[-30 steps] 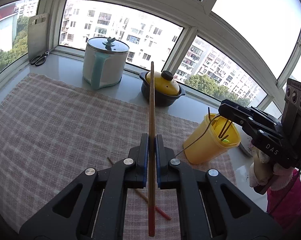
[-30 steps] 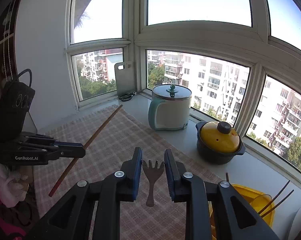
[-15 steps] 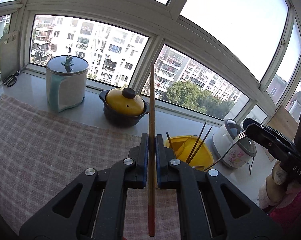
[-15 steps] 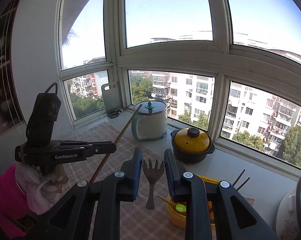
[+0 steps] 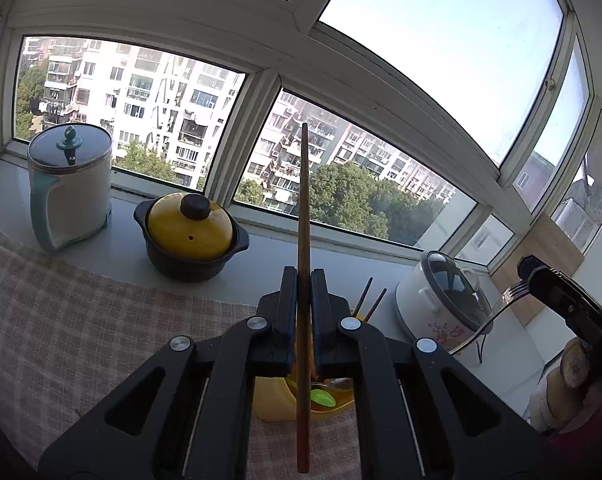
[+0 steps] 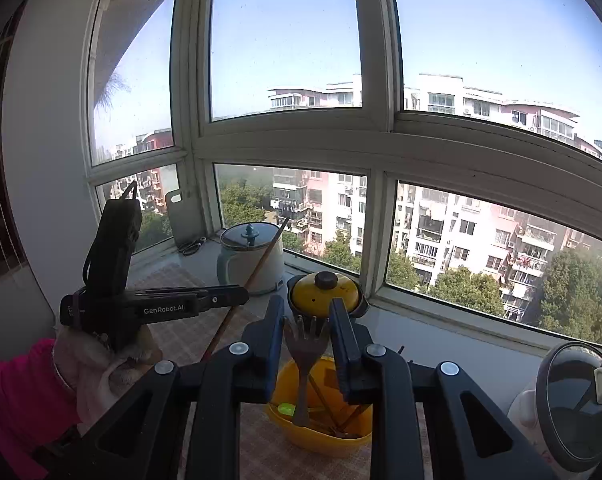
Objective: Organize utensils
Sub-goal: 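Lower the fork into the yellow container with the right tool while the left tool brings the chopstick over it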
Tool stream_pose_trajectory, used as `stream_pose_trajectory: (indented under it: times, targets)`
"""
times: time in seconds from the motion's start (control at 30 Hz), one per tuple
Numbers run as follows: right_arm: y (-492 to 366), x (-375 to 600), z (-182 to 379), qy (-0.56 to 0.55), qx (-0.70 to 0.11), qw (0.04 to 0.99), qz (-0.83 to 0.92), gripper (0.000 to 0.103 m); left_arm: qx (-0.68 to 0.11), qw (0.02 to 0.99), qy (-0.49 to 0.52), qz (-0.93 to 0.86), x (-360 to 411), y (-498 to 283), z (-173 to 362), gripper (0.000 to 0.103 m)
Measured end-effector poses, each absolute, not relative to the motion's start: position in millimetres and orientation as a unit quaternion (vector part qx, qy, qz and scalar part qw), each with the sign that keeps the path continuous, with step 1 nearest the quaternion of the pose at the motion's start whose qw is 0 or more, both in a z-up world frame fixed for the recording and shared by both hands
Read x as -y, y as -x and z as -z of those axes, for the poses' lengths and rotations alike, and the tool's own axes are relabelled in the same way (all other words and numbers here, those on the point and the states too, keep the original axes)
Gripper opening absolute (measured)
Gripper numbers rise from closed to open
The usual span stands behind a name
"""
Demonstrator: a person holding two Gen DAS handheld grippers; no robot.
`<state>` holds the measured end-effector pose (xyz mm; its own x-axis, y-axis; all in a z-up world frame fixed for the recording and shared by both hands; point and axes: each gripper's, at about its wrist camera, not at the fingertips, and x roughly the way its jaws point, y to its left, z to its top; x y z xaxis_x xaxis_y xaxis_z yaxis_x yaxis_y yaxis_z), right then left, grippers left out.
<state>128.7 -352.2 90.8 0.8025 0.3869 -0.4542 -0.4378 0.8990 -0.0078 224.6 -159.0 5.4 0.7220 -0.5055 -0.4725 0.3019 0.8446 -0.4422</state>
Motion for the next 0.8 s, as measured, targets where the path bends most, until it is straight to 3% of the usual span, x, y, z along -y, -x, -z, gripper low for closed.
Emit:
stream_pose_trajectory:
  times: [0.37,0.8]
  targets:
    - [-174.7,364.7,-76.1,0.061,-0.250,0.947,-0.191,0.022,-0.250,0.923,0.144,0.256,192.7,-271.3,10.2,0.004]
    - [-207.3,373.3,-38.9,0.050,-0.288,0.940,-0.178,0.022,-0.246,0.909,0.151,0.301,210.5,-292.7,51.8,0.004]
